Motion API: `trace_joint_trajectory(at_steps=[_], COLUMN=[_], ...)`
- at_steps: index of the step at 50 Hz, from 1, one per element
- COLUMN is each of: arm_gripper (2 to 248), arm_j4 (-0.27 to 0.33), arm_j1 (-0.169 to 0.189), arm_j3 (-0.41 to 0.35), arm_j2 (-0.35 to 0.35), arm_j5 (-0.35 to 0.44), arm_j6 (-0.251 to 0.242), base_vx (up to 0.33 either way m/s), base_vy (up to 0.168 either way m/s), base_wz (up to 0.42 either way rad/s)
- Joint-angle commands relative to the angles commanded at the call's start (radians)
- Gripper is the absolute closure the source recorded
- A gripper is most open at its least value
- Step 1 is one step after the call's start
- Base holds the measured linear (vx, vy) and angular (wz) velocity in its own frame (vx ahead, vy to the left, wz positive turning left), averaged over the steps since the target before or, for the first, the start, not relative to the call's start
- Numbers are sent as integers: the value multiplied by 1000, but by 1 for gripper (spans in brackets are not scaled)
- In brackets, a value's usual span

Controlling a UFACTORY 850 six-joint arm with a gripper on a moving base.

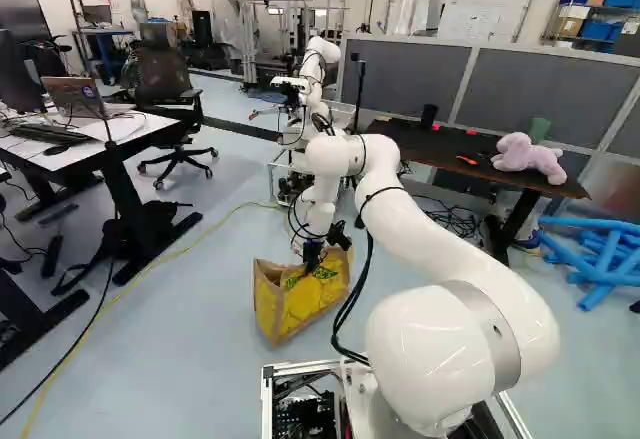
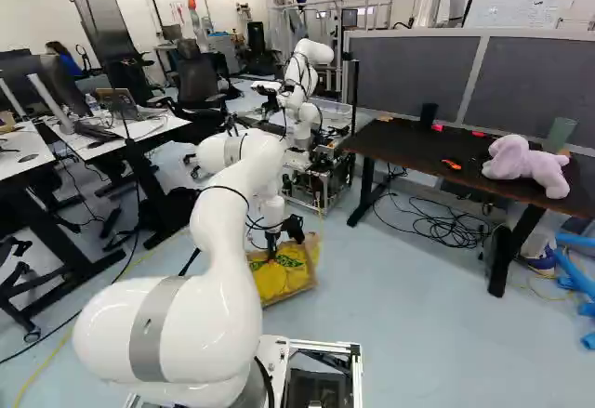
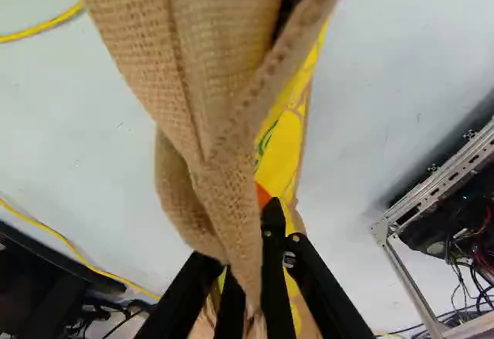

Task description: Pick up the bag on the ground and place it on the table

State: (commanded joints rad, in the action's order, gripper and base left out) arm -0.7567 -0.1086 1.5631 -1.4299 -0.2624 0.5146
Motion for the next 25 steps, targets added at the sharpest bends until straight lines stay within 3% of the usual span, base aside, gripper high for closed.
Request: trace_joint_trajectory(at_steps=[25], arm_gripper=[228], arm_j4=[71], arm_j1=[8], arm_j3=[-133], arm_j2=[109], arm_j5=[3], arm_j6=[0], base_vx=[0], base_vy=[0], base_wz=[0])
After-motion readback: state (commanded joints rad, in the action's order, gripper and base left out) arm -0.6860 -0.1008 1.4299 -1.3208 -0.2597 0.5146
